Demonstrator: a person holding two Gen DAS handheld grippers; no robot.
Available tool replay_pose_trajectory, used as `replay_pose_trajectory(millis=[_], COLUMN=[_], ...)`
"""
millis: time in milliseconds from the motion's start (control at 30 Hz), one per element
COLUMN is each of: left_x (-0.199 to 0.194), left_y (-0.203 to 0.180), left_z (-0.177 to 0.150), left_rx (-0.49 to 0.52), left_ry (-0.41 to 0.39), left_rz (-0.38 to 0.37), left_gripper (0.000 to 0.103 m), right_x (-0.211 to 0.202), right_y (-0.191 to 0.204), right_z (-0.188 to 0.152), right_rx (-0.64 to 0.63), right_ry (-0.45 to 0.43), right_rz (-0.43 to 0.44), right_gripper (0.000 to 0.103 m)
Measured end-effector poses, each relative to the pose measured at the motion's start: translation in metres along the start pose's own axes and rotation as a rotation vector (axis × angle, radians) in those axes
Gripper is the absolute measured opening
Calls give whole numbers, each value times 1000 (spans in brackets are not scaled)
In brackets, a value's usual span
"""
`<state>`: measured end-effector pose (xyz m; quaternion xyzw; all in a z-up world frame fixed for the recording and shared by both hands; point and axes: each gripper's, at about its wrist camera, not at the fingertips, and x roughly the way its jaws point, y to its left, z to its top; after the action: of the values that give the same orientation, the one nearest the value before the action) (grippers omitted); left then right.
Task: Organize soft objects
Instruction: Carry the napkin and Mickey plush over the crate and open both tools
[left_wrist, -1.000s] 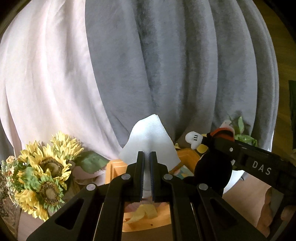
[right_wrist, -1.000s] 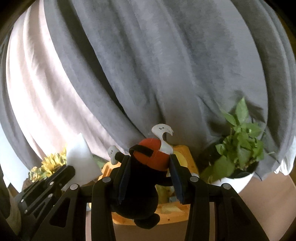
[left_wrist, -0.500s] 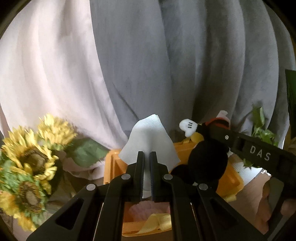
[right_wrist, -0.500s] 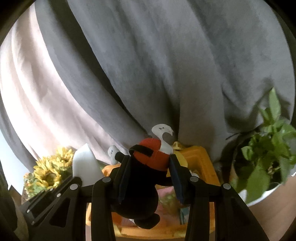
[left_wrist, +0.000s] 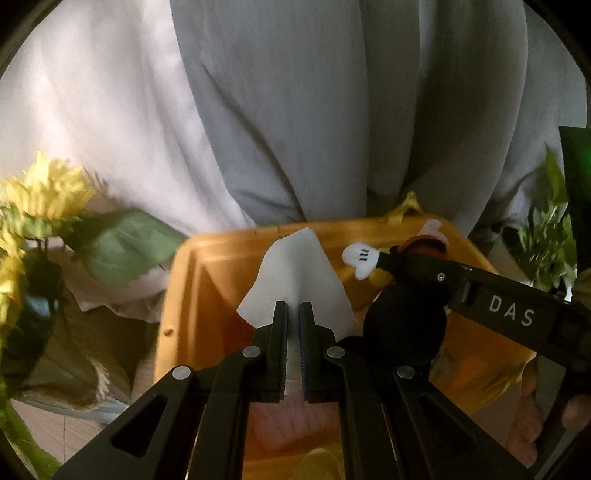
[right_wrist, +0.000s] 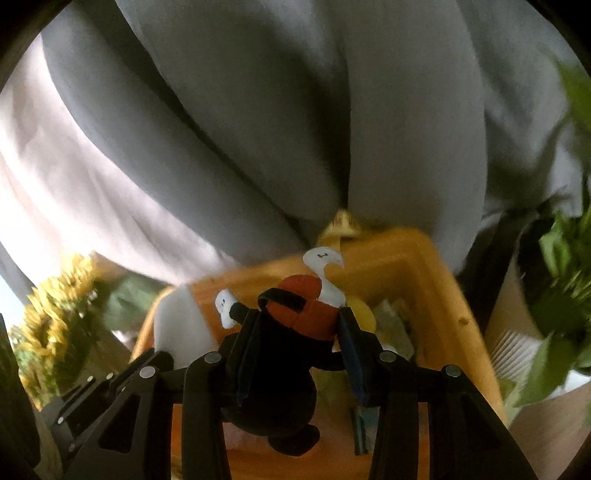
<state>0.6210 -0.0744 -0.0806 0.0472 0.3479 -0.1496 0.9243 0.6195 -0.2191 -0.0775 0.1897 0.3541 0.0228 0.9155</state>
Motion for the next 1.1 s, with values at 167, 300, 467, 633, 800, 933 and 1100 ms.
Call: replay_pose_trajectory(millis=[167,300,467,633,800,933,1100], left_x=[13,18,16,7,-7,-23,-51], left_y=[-2,0,0,2,7,9,10], left_z=[-6,-8,-8,-7,-4,-1,-4], left_rx=[-3,-25,-25,-40,-54,-75,-86], left_ry=[44,66,66,54,35,10,-31], left_rz=[-8,-12,-8,4,19,16,25], left_gripper=[8,9,21,29,33,34,39], right_x=[17,25,29,25,14,0,-27], right_y=[-5,-4,0,0,3,6,10], right_z=[-10,-9,-7,-7,-2,1,-3], right_rx=[13,-6,-33,-51,-83,-97,-130], right_ry=[83,126,166,170,147,117,82], right_rz=[-3,-7,-11,-16,-37,-49,-67], right_gripper=[43,46,46,47,52,52,52])
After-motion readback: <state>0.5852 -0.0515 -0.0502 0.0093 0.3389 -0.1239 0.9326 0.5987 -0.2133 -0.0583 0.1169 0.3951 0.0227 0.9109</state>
